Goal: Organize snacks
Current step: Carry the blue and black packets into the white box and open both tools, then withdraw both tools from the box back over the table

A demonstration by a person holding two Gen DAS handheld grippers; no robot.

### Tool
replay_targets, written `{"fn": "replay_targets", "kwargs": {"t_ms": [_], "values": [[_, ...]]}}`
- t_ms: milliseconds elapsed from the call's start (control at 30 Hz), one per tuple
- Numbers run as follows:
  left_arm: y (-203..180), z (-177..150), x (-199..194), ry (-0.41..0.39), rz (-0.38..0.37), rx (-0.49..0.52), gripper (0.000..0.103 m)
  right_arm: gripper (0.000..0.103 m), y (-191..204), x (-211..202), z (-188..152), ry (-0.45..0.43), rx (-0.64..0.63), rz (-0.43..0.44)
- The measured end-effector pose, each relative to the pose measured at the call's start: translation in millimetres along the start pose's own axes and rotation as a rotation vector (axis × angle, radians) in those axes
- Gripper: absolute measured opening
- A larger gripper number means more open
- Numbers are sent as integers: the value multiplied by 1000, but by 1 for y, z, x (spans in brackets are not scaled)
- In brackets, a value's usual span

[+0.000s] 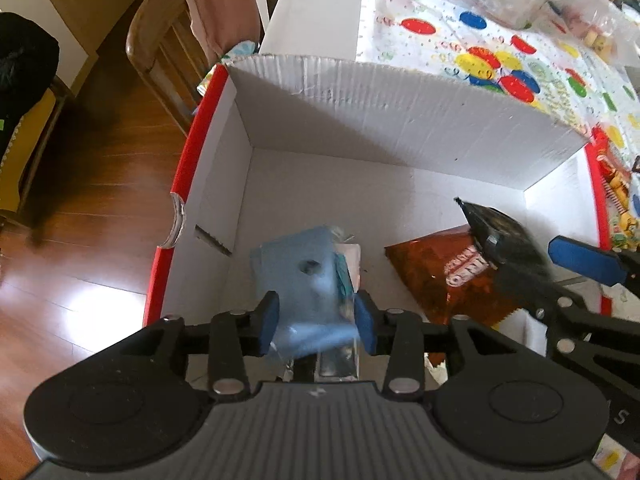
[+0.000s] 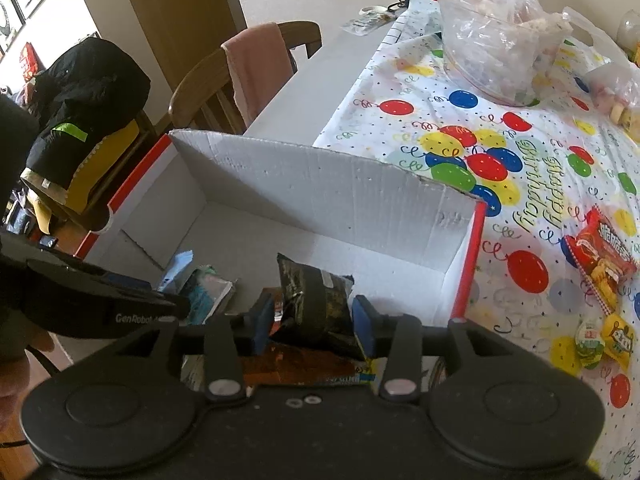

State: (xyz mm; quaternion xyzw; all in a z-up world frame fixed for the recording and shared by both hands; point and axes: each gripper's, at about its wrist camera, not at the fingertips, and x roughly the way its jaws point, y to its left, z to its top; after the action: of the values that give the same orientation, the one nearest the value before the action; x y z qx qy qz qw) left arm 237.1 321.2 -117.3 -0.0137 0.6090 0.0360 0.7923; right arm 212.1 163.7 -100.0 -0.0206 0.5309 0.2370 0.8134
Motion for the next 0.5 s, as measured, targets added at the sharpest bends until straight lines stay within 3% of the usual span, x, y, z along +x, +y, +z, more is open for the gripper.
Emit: {"fn": "replay_targets", "kwargs": {"t_ms": [333, 500], "values": [[-13, -14, -36, -91, -41, 4, 50, 58, -5, -31, -7, -46, 9, 21], [-25, -22, -57, -158, -74, 16, 60, 64, -14, -55, -9, -90, 23, 34]]}}
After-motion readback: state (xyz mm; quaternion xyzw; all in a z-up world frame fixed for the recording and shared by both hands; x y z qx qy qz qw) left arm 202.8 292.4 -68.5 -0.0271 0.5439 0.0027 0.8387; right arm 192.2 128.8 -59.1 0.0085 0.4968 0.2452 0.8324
